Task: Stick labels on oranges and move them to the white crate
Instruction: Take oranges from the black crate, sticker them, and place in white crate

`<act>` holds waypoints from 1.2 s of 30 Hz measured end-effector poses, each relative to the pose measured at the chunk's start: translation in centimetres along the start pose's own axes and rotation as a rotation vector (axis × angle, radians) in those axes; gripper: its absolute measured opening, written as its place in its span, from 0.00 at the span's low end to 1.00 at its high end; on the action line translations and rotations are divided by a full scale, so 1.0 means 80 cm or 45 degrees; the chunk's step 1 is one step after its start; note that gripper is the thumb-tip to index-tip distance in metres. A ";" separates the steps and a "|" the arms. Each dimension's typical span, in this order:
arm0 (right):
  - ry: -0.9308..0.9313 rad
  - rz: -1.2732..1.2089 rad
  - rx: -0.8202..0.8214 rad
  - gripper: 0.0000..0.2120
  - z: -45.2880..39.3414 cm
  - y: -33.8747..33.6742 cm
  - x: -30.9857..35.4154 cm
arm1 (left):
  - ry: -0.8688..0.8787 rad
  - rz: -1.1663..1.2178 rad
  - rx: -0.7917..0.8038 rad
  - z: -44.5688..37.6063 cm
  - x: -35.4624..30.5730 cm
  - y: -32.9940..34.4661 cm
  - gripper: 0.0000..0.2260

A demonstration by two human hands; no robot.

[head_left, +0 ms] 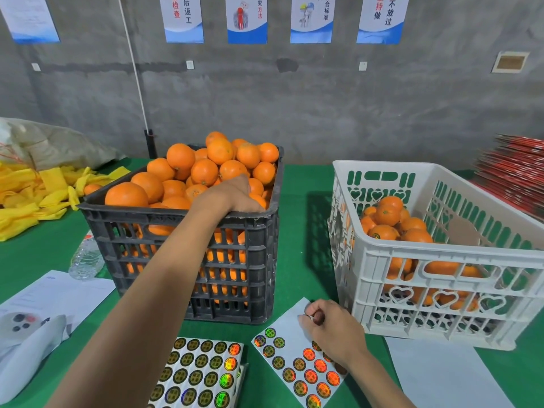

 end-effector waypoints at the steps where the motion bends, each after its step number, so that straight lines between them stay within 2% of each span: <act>1: -0.015 0.014 0.008 0.12 0.001 0.001 0.001 | 0.001 0.004 -0.001 0.000 0.000 0.000 0.27; 4: -0.020 0.025 0.015 0.13 0.001 0.000 0.001 | 0.008 0.021 -0.008 -0.001 0.000 -0.001 0.27; 9: 0.055 -0.152 0.067 0.11 -0.005 -0.001 -0.007 | 0.007 0.032 -0.012 -0.004 0.004 0.000 0.22; 14: 0.070 -0.247 0.098 0.09 -0.007 -0.001 -0.012 | -0.009 0.031 -0.018 -0.003 0.004 -0.001 0.25; 17: 0.073 -0.175 0.050 0.06 -0.007 0.000 -0.011 | -0.004 0.038 -0.026 -0.002 0.002 -0.002 0.27; 25: -0.053 0.101 -0.105 0.11 -0.004 0.003 -0.001 | 0.000 0.053 -0.040 -0.001 0.002 -0.002 0.24; 31: -0.170 0.208 -0.034 0.17 -0.004 0.003 -0.003 | 0.005 0.071 -0.053 -0.002 0.003 -0.003 0.22; 36: -0.154 0.182 -0.027 0.15 -0.002 0.002 -0.004 | 0.007 0.073 -0.046 0.000 0.003 -0.003 0.23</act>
Point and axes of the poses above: each hand's wrist, its own z-axis away from the middle knuckle, its own y-axis out of the palm, x = y × z, the point moved 4 cm from there along -z, towards the middle knuckle, and after that the axes turned 15 degrees about x, right-handed, at the moved point
